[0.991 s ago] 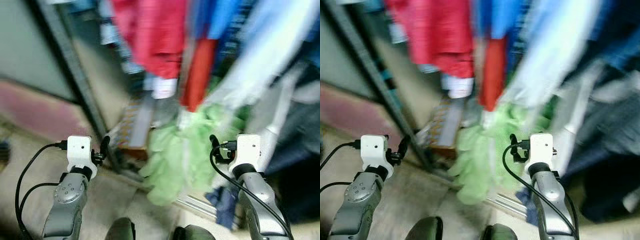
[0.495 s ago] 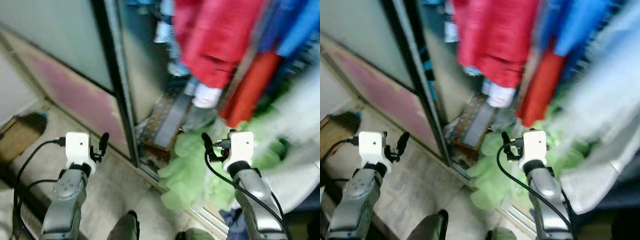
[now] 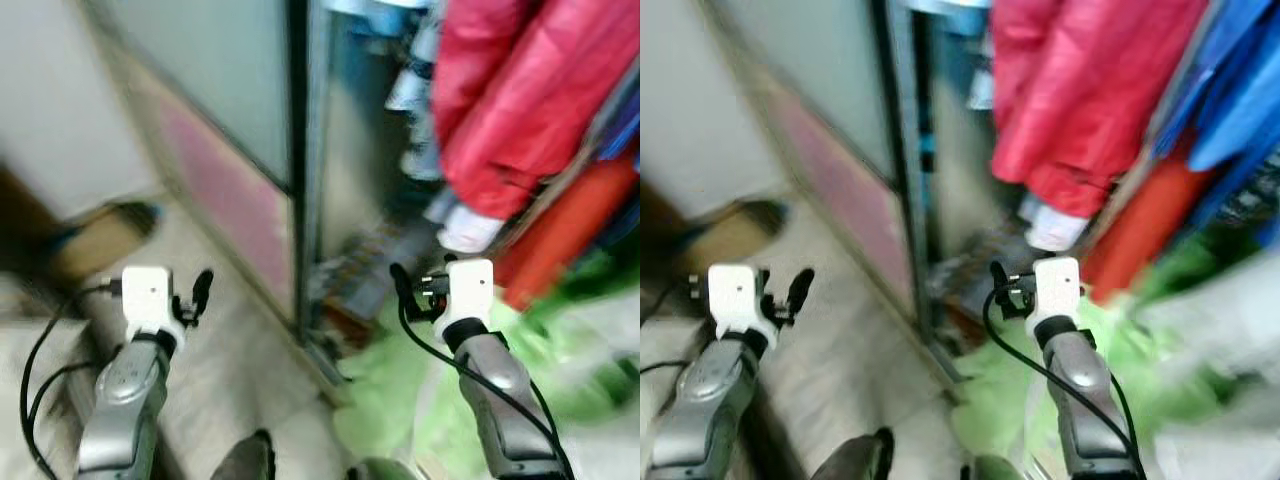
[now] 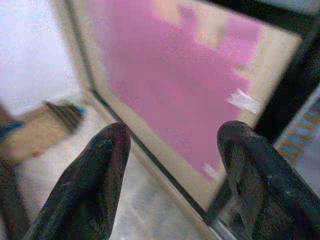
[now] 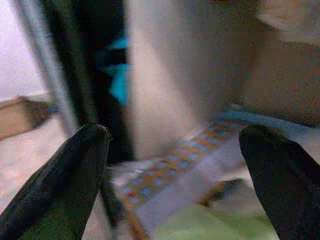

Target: Clean up the room

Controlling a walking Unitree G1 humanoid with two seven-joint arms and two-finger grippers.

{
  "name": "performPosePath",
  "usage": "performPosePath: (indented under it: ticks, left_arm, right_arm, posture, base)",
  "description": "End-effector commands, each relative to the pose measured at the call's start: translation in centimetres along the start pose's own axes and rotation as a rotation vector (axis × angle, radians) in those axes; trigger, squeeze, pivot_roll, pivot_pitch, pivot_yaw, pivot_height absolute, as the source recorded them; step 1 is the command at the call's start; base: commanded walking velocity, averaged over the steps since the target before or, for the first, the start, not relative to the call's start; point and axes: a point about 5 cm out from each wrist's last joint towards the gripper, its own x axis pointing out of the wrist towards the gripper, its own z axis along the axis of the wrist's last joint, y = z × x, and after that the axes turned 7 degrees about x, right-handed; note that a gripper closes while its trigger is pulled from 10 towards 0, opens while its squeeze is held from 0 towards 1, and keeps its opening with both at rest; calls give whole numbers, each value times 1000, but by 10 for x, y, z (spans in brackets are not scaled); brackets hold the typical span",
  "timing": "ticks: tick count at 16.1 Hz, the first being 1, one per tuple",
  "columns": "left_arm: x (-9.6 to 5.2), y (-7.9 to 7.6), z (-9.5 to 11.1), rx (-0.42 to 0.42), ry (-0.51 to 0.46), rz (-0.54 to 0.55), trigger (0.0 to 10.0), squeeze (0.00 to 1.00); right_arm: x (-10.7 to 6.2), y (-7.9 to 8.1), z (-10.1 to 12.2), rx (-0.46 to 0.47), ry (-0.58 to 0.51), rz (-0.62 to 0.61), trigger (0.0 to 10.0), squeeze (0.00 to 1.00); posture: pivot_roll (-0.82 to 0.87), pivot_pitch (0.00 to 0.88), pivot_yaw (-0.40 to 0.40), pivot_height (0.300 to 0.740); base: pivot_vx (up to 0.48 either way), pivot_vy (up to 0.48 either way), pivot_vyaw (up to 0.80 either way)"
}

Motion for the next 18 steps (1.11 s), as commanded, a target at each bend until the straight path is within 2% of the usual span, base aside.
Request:
performPosePath:
  ticks: [1, 2, 3, 4, 5, 8, 11, 14, 16, 18]
  left_arm:
    - [-4, -3, -2, 11, 10, -22, 10000, 0]
    - [-3, -4, -2, 1, 15, -24, 10000, 0]
    - [-3, -6, -3, -67, 31, -56, 10000, 0]
    - [-2, -6, -2, -62, 21, -66, 10000, 0]
    - [-1, -5, 0, -25, 9, -57, 10000, 0]
    - [-2, -5, -1, -29, 12, -46, 10000, 0]
    - [-2, -2, 2, 48, -40, -42, 10000, 0]
    - [0, -2, 4, 31, -43, -28, 10000, 0]
    - [1, -6, 4, 83, -35, 19, 10000, 0]
    - [0, -11, 2, 46, -28, -36, 10000, 0]
  right_arm:
    - [-1, 0, -3, 34, 27, 21, 10000, 0]
    - [-1, 1, -4, 39, 34, 31, 10000, 0]
    - [0, 2, -7, 38, 52, 57, 10000, 0]
    - [1, 3, -7, 38, 52, 61, 10000, 0]
    - [2, 4, -6, 36, 53, 77, 10000, 0]
    - [2, 9, -8, 41, 69, 137, 10000, 0]
    - [4, 10, -8, 43, 71, 146, 10000, 0]
    - [4, 9, -8, 44, 71, 150, 10000, 0]
    - [4, 9, -8, 45, 71, 153, 10000, 0]
    - [3, 9, -7, 44, 67, 155, 10000, 0]
  posture:
    - [22, 84, -38, 740]
    - [22, 79, -40, 740]
    - [22, 77, -40, 740]
    - [22, 77, -40, 740]
    - [26, 74, -40, 740]
    - [29, 69, -41, 740]
    - [30, 71, -44, 740]
    - [24, 75, -44, 740]
    - [24, 80, -43, 740]
    - [21, 84, -42, 740]
  base:
    - [0, 0, 800]
    - [0, 0, 800]
    - [0, 0, 800]
    - [0, 0, 800]
    - [0, 0, 800]
    - [0, 0, 800]
    - [0, 0, 800]
    - [0, 0, 800]
    - [0, 0, 800]
    - [0, 0, 800]
